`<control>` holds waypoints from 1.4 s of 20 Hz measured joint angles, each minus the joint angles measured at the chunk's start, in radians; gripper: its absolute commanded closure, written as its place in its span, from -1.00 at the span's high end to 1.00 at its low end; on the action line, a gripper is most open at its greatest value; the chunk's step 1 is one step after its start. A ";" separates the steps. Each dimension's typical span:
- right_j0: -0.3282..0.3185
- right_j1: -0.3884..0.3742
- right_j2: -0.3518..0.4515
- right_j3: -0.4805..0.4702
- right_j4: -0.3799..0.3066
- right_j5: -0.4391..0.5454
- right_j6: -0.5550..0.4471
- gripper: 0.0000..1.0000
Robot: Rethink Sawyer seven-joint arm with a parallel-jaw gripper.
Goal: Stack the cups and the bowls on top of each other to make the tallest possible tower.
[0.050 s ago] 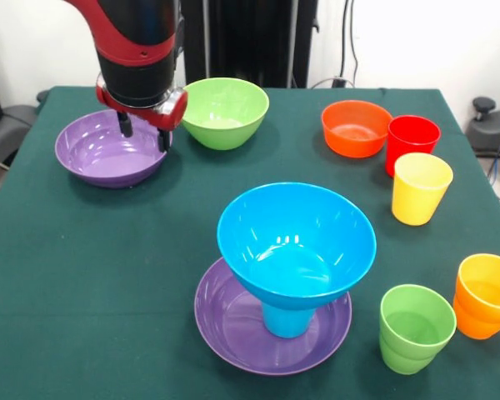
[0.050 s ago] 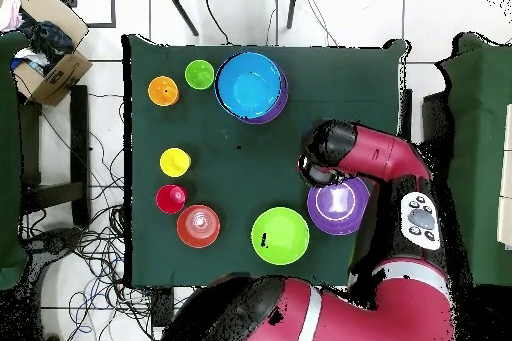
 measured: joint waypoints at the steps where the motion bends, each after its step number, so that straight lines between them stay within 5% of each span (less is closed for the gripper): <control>1: 0.000 0.000 0.000 0.000 0.000 0.000 0.000 1.00; 9: -0.004 0.037 -0.001 0.000 0.000 -0.070 0.000 1.00; 18: -0.033 0.168 -0.001 -0.001 0.001 -0.231 0.000 1.00; 28: -0.023 0.169 -0.013 -0.002 0.001 -0.235 0.000 1.00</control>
